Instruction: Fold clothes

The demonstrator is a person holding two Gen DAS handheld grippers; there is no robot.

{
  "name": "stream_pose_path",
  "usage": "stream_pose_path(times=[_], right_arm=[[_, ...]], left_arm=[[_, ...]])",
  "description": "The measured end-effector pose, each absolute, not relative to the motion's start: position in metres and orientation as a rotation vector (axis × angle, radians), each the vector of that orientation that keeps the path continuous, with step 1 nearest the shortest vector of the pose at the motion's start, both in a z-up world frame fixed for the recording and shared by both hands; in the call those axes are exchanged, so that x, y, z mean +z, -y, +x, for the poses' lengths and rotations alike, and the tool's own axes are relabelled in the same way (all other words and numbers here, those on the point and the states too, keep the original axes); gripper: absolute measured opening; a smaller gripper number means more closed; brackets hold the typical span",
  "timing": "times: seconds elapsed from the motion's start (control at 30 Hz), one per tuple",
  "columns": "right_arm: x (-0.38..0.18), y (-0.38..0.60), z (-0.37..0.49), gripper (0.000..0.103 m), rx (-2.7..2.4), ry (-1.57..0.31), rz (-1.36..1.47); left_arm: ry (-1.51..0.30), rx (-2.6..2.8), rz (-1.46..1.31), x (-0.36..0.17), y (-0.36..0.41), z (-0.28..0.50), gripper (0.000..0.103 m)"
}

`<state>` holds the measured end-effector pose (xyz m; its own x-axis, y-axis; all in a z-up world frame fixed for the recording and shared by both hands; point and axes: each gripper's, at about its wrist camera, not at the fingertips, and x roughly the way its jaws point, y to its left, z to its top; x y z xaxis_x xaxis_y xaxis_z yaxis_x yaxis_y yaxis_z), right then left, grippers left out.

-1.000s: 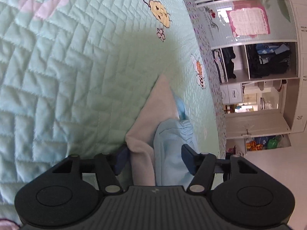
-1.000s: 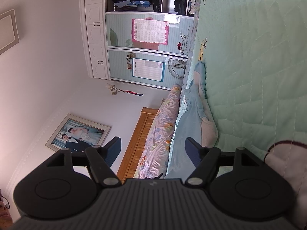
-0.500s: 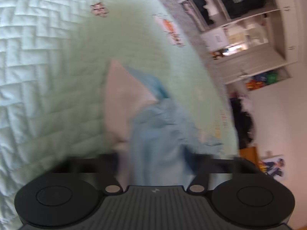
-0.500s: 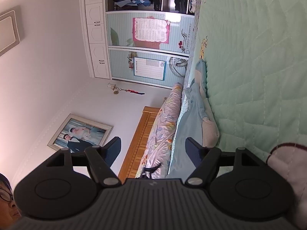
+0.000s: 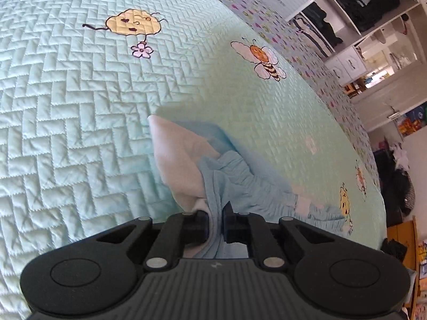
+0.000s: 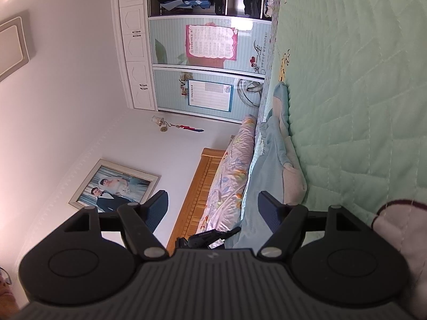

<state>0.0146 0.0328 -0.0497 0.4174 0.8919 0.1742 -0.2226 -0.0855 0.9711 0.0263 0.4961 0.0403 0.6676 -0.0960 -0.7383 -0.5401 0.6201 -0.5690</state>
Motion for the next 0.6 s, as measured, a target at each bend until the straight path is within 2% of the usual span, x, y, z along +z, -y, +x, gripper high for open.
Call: stream_pose_path(times=[0.13,0.27,0.33,0.47,0.53,0.6], right_arm=[[-0.05,-0.033,0.015,0.076,1.052,-0.67,1.34],[-0.05,-0.033,0.016,0.076,1.052,-0.678,1.345],[-0.05,-0.032,0.016,0.076,1.054,-0.685,1.348],[-0.05,-0.031,0.018,0.076,1.061,-0.695,1.349],[-0.048,-0.031,0.018,0.076,1.071,-0.703,1.344],[-0.046,-0.031,0.019,0.079,1.083,-0.711,1.338]], left_arm=[[-0.823,0.245,-0.787,0.078,-0.434,0.052,0.009],[-0.866,0.11,-0.635,0.112,-0.331,0.099,0.009],[-0.894,0.034,-0.585,0.117,-0.275,0.121,0.009],[-0.994,-0.142,-0.599,0.089,-0.199,0.157,0.018],[-0.941,-0.157,-0.651,0.088,-0.194,0.153,0.016],[-0.791,-0.143,-0.688,0.11,-0.211,0.128,0.022]])
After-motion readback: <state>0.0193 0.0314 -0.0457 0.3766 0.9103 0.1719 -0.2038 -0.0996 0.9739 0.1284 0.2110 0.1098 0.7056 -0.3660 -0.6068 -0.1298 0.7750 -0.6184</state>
